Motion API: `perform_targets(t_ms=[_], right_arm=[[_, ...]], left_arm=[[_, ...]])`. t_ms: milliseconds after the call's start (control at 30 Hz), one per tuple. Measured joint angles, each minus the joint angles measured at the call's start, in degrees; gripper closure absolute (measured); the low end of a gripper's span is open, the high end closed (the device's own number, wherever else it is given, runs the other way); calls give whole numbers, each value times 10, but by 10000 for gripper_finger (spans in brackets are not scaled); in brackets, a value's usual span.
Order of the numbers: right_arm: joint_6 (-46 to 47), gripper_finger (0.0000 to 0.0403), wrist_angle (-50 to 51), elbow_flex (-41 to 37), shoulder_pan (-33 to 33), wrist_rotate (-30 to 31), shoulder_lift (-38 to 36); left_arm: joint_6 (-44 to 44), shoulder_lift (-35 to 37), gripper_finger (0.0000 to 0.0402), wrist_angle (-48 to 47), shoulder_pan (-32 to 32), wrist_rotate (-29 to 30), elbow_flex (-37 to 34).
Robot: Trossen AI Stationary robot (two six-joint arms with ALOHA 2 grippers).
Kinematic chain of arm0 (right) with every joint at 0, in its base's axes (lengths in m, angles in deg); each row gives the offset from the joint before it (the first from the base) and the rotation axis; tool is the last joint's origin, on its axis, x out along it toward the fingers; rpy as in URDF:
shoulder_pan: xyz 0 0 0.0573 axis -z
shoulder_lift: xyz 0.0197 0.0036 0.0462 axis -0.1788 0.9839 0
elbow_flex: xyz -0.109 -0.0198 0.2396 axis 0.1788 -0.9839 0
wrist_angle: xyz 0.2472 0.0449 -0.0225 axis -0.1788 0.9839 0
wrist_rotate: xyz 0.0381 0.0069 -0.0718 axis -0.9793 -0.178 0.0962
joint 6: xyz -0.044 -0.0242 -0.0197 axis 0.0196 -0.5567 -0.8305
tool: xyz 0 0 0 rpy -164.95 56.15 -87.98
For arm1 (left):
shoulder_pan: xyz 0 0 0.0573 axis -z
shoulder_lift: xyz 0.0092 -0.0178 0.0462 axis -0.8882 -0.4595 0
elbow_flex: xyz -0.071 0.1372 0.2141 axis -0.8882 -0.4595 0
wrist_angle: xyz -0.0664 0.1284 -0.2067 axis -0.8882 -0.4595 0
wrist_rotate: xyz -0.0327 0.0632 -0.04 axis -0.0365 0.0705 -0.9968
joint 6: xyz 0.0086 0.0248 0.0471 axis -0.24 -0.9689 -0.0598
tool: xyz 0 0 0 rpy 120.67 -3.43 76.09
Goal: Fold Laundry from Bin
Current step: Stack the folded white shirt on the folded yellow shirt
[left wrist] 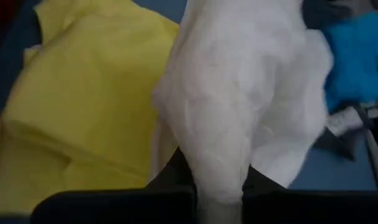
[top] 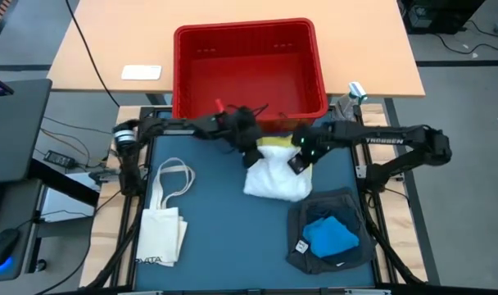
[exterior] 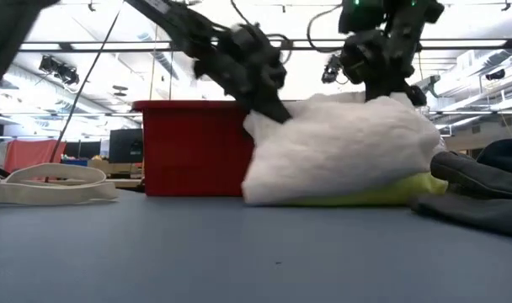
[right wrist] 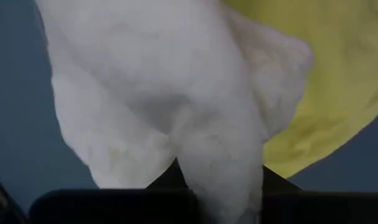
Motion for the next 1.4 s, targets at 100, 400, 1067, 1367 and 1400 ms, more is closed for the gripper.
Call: perform_targets(t_ms=[100,400,1067,1367,1400], right_arm=[[-49,359,3,-7,55,-12,-4],[-148,359,-7,-28,174,64,1],[-190,218,-82,4,223,60,-41],[-242,254,-227,-19,195,52,89],[-240,258,-238,-20,197,71,111]], left_arm=[[9,-51,367,-11,-20,0,66],[13,-98,359,-25,-61,74,164],[140,-146,353,-15,-89,175,162],[157,-146,353,-18,-94,233,161],[157,-146,350,-19,-94,235,161]])
